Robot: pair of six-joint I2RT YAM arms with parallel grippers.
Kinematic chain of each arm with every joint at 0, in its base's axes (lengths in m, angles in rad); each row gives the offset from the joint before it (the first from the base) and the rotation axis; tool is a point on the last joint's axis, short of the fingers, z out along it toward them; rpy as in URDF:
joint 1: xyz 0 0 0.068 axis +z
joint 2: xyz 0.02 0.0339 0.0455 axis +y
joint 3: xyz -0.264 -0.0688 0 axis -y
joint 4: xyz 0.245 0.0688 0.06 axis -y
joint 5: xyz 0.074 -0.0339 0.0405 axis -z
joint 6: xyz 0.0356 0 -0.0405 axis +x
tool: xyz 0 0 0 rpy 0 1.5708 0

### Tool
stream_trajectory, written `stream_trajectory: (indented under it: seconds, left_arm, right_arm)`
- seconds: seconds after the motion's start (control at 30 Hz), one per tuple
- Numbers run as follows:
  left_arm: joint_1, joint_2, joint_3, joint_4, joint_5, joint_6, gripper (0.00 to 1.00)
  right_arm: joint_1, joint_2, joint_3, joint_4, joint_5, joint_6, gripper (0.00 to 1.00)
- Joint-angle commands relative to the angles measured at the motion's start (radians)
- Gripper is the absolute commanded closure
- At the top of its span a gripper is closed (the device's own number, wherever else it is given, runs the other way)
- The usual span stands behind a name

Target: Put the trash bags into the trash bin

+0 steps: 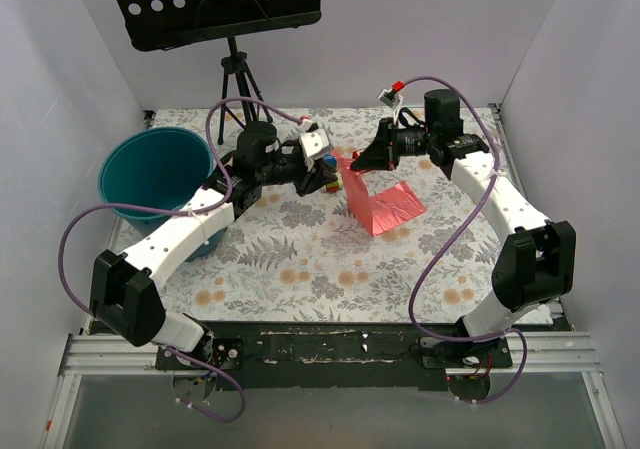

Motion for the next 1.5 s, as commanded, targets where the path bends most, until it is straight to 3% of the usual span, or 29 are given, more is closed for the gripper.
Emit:
stream_trajectory:
  seconds: [0.0, 0.07, 0.17, 0.37, 0.43, 0.5, 0.53, 0.63, 0.7, 0.87, 1.37, 1.47]
  left_arm:
    - [-0.009, 0.034, 0.073, 0.033, 0.007, -0.138, 0.63]
    - [-0.007, 0.045, 0.079, 0.059, 0.010, -0.176, 0.59]
    - [-0.009, 0.065, 0.091, 0.074, 0.027, -0.195, 0.63]
    - [-0.009, 0.093, 0.116, 0.080, 0.061, -0.207, 0.85]
    - [-0.009, 0.097, 0.120, 0.076, 0.073, -0.198, 0.98]
    - [-0.009, 0.097, 0.119, 0.070, 0.076, -0.187, 1.00]
    - [-0.009, 0.097, 0.122, 0.060, 0.078, -0.175, 1.00]
    - [-0.009, 0.082, 0.116, 0.013, 0.084, -0.080, 1.00]
    - [-0.009, 0.061, 0.099, -0.019, 0.090, 0.030, 1.00]
    - [-0.009, 0.030, 0.073, -0.047, 0.124, 0.162, 1.00]
    - [-0.017, 0.056, 0.122, -0.047, 0.127, 0.139, 1.00]
    - [-0.017, 0.053, 0.124, -0.036, 0.127, 0.132, 1.00]
  right_arm:
    - [0.009, -0.010, 0.038, 0.051, -0.029, 0.014, 0.99]
    - [0.015, -0.012, 0.039, 0.051, -0.028, 0.014, 0.99]
    - [0.020, -0.012, 0.036, 0.051, -0.027, 0.014, 0.99]
    - [0.026, -0.015, 0.030, 0.052, -0.024, 0.012, 0.99]
    - [0.027, -0.013, 0.027, 0.052, -0.024, 0.012, 0.99]
    - [0.027, -0.015, 0.025, 0.052, -0.025, 0.012, 0.99]
    - [0.027, -0.015, 0.028, 0.046, -0.028, 0.009, 0.93]
    - [0.006, -0.013, 0.086, -0.017, -0.033, -0.037, 0.58]
    - [-0.028, -0.004, 0.108, -0.018, -0.035, -0.019, 0.51]
    - [-0.036, 0.039, 0.111, 0.014, -0.047, 0.015, 0.50]
    - [0.086, 0.050, 0.071, 0.091, -0.053, 0.040, 0.43]
    - [0.101, 0.045, 0.053, 0.094, -0.051, 0.030, 0.56]
